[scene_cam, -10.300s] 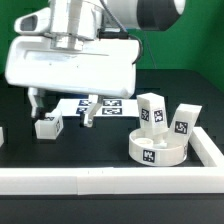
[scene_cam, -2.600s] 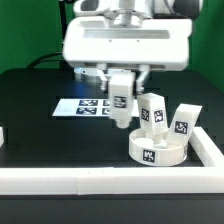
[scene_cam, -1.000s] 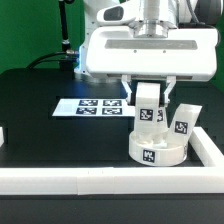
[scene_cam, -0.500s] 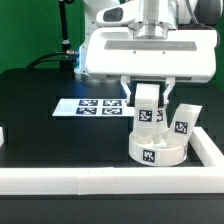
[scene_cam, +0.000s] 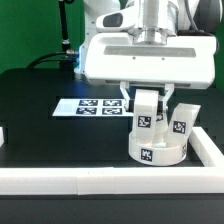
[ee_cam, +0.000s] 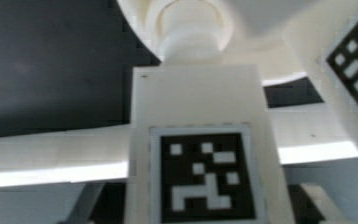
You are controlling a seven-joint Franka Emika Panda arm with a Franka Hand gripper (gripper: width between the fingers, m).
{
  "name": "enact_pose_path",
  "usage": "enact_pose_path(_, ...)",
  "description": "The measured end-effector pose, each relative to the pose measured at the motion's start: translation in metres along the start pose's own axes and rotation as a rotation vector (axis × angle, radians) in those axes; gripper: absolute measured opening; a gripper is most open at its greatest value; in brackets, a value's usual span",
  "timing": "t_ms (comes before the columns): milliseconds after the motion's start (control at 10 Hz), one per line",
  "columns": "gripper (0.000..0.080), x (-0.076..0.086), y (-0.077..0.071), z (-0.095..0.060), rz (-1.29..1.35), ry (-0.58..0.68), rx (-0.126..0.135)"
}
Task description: Assemble stool
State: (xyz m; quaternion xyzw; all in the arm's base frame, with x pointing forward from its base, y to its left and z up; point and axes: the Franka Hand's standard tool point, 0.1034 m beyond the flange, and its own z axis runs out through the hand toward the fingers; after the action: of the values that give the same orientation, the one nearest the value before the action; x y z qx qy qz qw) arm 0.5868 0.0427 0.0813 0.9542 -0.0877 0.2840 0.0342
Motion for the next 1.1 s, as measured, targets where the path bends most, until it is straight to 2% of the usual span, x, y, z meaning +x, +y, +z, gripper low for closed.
enact_pose_path(500, 0.0337, -0.008, -0.002, -0.005, 0.002, 0.053, -0.015)
enact_pose_path(700, 0.0337, -0.010, -0.001, -0.004, 0.010, 0.017, -0.012)
enact_pose_path(800, 0.0491, -0.013, -0.001, -0.002, 0.012, -0.004, -0.010)
enact_pose_path(900, 0.0491, -0.014, -0.001, -0.002, 0.012, -0.005, -0.011)
enact_pose_path(1000, 0.0597, -0.014, -0.001, -0.002, 0.013, -0.016, -0.009)
enact_pose_path(1100, 0.0639, -0.011, -0.003, -0.006, 0.021, -0.037, 0.001)
